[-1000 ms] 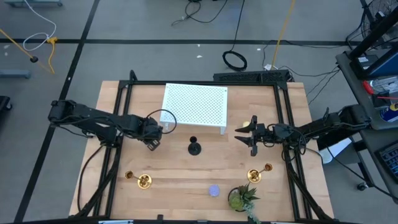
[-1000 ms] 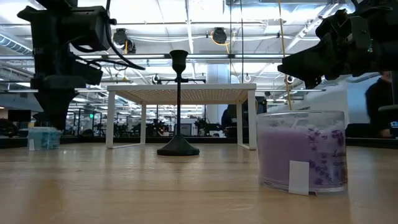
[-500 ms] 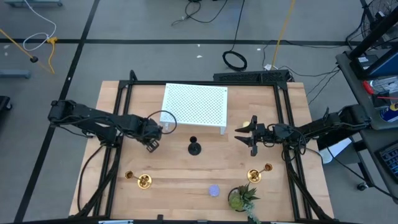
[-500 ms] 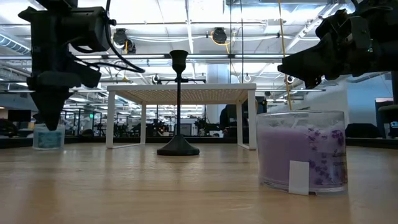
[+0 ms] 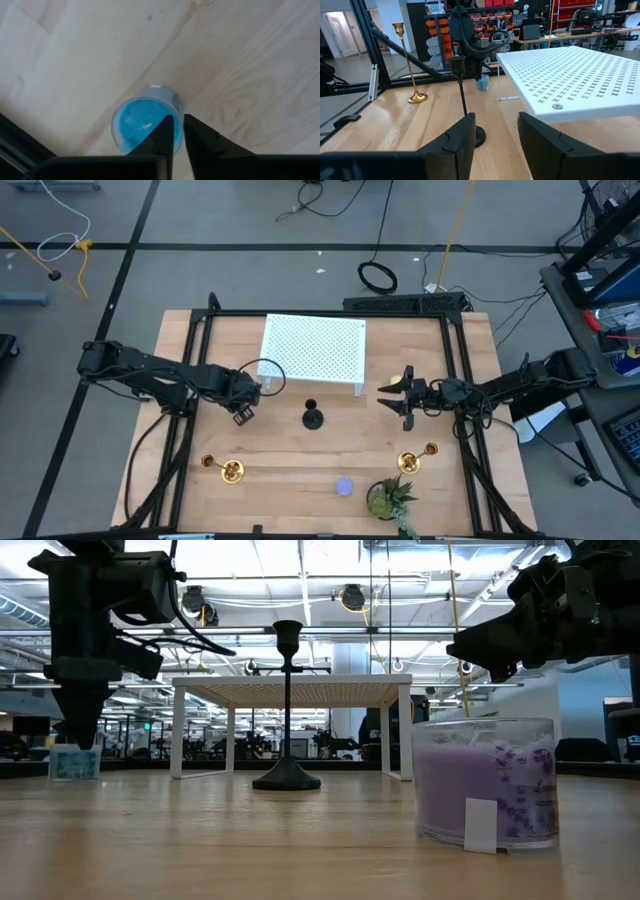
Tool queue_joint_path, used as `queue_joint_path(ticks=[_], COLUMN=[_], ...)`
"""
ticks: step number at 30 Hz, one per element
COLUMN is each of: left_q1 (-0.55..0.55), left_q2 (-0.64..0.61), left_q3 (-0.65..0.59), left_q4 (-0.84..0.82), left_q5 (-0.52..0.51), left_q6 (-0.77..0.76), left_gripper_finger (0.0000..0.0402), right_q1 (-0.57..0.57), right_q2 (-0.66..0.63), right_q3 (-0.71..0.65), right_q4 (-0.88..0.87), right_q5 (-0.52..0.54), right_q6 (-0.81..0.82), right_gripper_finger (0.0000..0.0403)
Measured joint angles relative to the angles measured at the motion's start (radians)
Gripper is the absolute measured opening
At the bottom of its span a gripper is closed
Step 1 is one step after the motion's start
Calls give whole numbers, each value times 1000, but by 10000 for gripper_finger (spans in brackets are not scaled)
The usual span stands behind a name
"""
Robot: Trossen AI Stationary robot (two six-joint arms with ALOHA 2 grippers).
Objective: Pick & Place candle stick holders
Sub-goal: Put the blue scented candle on the shelf
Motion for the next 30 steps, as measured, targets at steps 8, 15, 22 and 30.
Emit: queue_joint_path(ticks=[8,15,22,30], left_q1=[0,-20,-96,-161], left_q2=[0,-3,-3,-3], left_q3=[0,36,174,250], left_q4=[-3,-54,-281,-342], left_q5=[8,92,51,7], left_q6=[47,43,-38,-59], left_gripper_finger=[9,3,2,8], right_q1=[0,0,0,0], right_q2=[0,0,0,0], right_q3=[0,0,0,0], right_q4=[0,0,0,0], right_q5=[0,0,0,0], right_q6=[-2,-3,-3,-11], right_gripper_finger=[146,146,146,146])
